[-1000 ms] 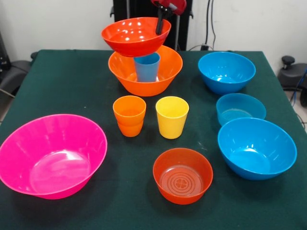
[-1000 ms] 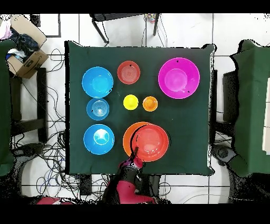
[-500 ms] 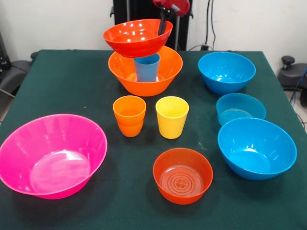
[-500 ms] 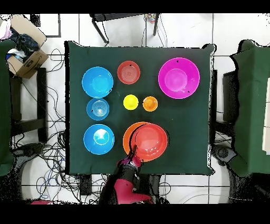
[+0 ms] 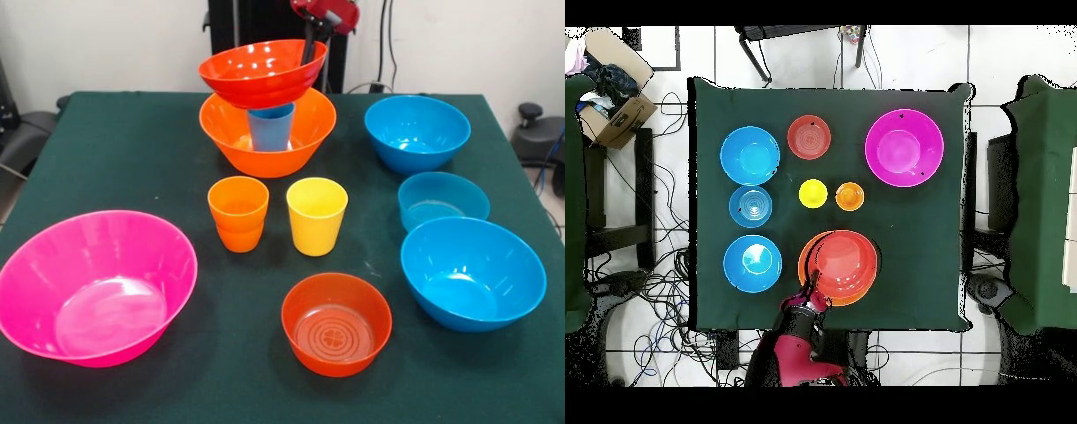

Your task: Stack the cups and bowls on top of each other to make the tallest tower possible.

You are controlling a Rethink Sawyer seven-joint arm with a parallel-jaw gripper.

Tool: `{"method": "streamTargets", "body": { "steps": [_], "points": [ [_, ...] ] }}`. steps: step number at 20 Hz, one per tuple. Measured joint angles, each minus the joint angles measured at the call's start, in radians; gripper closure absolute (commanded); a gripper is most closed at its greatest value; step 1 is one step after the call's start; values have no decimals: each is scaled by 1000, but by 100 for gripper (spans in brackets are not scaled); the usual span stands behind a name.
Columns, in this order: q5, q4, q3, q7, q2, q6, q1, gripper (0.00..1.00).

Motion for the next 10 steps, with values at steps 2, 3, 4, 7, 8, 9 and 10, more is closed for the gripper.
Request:
{"method": "streamTargets", "body": {
  "steps": [2, 3, 4, 7, 8, 9, 10],
  "points": [
    [5, -3, -2, 7, 0, 0, 10, 100],
    [7, -4, -3, 9, 0, 0, 14, 100],
    [9, -5, -4, 11, 0, 0, 18, 100],
    [10, -8, -6, 13, 1, 0, 25, 100],
    [10, -10, -8, 13, 3, 0, 27, 100],
    [10, -13, -11, 13, 8, 0, 30, 100],
    [10, -14, -12, 13, 12, 0, 30, 100]
  ]
}}
